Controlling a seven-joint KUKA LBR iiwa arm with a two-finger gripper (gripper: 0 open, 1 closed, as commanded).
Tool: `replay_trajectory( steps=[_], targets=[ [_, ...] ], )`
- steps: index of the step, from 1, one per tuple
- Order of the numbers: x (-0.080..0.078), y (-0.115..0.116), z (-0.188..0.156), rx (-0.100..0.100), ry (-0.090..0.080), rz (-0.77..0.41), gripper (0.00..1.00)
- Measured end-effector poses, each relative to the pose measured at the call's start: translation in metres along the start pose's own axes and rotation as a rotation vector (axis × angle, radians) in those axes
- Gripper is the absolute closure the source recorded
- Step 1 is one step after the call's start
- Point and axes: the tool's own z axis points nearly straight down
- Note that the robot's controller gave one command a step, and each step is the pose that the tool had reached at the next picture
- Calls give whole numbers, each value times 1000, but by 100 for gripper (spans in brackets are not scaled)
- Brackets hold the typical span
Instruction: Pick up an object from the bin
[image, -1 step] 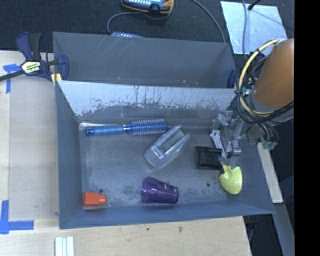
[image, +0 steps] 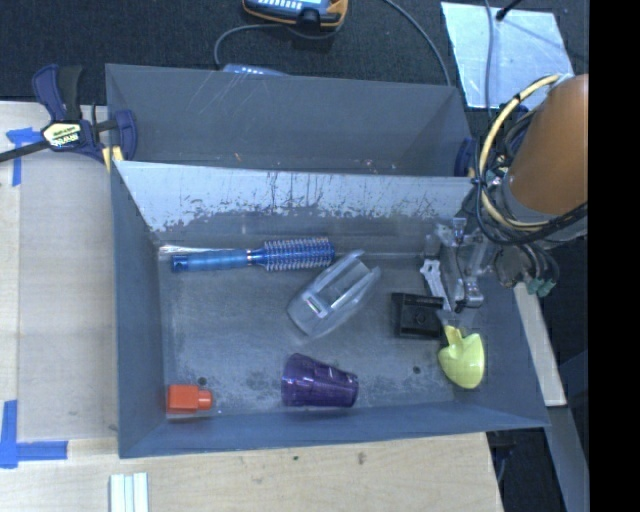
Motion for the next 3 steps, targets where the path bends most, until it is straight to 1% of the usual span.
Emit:
replay_trajectory(
  steps=[1,2,3],
  targets=[
    [2,0,33,0,-4,72,0],
    [4,17,80,1,-3,49,0],
    [14,6,145,1,-7,75,100]
  ],
)
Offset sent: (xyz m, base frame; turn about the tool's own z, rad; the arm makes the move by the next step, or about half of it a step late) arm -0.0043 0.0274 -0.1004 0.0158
